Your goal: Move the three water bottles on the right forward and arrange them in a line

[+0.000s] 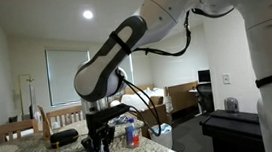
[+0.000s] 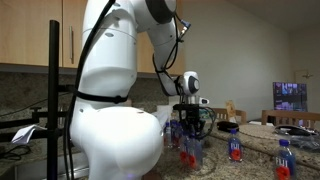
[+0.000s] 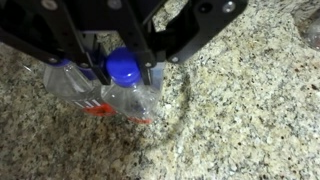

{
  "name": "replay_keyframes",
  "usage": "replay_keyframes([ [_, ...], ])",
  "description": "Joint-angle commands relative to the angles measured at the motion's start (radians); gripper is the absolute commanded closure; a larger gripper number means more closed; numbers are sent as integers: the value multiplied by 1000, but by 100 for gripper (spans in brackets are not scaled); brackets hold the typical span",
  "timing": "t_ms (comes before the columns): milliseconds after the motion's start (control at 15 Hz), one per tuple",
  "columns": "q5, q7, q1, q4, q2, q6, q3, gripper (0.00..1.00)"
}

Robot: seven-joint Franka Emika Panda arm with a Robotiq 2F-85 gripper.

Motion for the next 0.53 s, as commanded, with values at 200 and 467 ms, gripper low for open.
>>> replay_keyframes([
  [200,-3,-13,7,-33,-31,4,7,87],
  [467,-1,-10,7,-34,-32,4,11,87],
])
